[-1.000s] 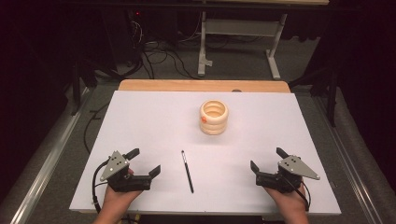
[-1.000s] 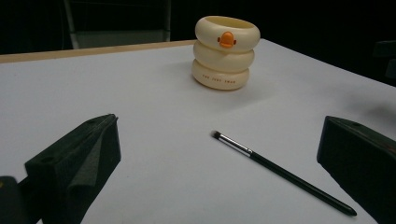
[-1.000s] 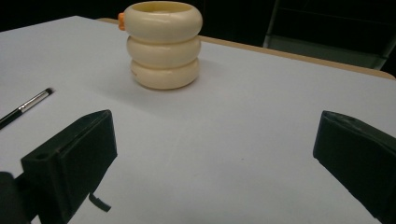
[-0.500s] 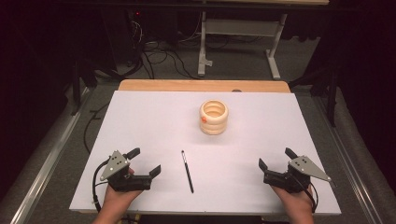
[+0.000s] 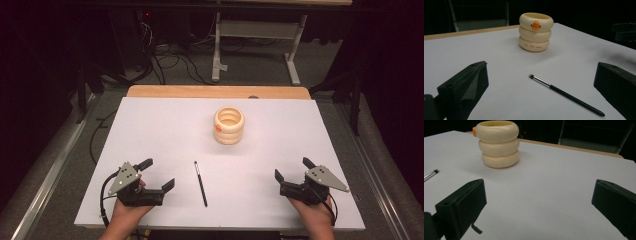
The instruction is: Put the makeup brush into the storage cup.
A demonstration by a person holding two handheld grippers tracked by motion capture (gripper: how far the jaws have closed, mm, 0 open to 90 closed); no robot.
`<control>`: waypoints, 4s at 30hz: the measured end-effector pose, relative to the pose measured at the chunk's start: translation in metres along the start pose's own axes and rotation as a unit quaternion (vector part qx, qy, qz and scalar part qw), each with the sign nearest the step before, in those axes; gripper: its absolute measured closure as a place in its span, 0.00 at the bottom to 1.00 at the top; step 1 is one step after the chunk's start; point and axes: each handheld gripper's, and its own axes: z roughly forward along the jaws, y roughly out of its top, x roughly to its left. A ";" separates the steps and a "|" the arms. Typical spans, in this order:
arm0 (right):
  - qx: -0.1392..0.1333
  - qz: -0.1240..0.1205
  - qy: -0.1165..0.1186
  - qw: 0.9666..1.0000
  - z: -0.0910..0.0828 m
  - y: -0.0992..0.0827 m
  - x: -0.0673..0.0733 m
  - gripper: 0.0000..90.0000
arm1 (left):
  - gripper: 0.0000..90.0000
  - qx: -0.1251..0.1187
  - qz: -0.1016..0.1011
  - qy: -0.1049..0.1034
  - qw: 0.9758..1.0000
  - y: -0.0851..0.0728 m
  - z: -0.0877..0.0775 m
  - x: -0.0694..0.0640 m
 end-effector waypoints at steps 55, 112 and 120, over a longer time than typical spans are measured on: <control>0.006 -0.007 -0.011 1.000 -0.005 -0.001 0.000 0.01 | 0.01 0.132 0.009 0.040 0.990 0.012 0.020 0.001; 0.067 -0.024 -0.002 0.997 0.011 -0.004 -0.011 0.01 | 0.01 0.447 -0.029 0.034 0.893 0.042 0.084 0.017; 0.068 -0.030 -0.003 0.997 0.012 -0.003 -0.008 0.01 | 0.01 0.459 -0.001 0.028 0.888 0.046 0.091 0.001</control>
